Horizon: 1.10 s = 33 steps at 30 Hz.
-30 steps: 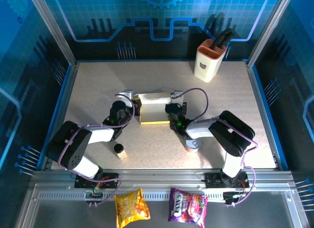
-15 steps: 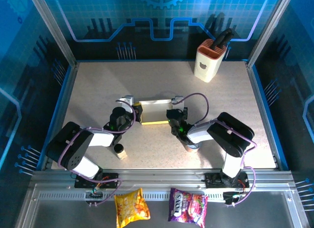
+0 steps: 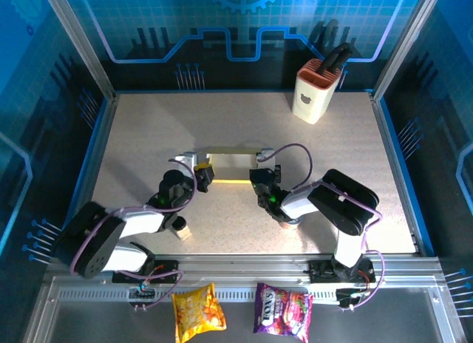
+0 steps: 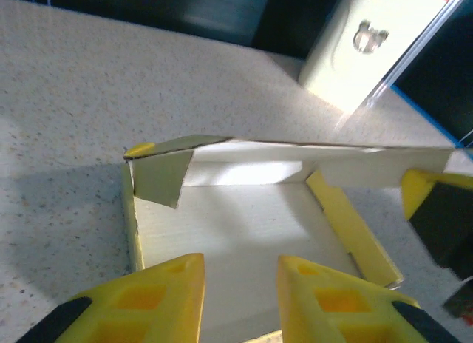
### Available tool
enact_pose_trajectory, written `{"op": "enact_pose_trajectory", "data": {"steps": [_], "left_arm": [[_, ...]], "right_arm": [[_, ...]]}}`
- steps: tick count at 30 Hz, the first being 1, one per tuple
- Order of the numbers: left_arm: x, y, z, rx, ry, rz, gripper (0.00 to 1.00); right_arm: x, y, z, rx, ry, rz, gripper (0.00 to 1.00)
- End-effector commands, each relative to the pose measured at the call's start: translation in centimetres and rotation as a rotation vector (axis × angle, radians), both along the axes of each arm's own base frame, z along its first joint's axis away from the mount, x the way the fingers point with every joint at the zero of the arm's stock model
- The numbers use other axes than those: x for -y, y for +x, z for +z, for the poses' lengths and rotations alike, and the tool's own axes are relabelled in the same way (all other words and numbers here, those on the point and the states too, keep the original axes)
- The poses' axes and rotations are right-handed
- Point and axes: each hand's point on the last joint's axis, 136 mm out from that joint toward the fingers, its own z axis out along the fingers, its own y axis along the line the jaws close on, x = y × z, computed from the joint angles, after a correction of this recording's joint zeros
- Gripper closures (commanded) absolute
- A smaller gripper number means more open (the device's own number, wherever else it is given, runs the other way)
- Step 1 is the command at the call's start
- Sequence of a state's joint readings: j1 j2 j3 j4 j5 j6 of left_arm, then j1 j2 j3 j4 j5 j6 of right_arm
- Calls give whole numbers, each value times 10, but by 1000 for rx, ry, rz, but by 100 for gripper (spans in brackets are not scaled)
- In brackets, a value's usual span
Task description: Fold the paper box
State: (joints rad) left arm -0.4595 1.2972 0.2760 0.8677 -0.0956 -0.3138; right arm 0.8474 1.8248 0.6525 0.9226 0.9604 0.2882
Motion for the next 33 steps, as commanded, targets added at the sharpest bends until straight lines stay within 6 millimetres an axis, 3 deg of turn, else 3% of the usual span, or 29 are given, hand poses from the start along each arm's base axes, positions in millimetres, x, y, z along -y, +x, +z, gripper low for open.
{"op": "enact_pose_trajectory", "data": {"steps": [1, 5, 8, 13, 18, 24, 29, 33], "left_arm": [[-17, -12, 9, -8, 21, 64, 62], [-37, -23, 35, 14, 53, 131, 53], [-40, -24, 58, 33, 94, 133, 49], [-13, -8, 82, -6, 144, 12, 46], [23, 21, 97, -75, 174, -109, 45], [61, 42, 75, -205, 205, -268, 46], [74, 48, 49, -293, 185, -304, 46], [75, 48, 31, -345, 183, -312, 46]], "right_arm": [[-3, -5, -11, -13, -26, 14, 100], [-4, -4, -12, -15, -28, 16, 100], [-6, -4, -13, -17, -28, 19, 100], [-10, -2, -12, -18, -27, 25, 100], [-12, 0, -12, -23, -28, 25, 100], [-13, 1, -8, -22, -31, 25, 100], [-11, -3, -3, -40, -26, 32, 96], [-7, -13, 1, -70, -22, 46, 85]]}}
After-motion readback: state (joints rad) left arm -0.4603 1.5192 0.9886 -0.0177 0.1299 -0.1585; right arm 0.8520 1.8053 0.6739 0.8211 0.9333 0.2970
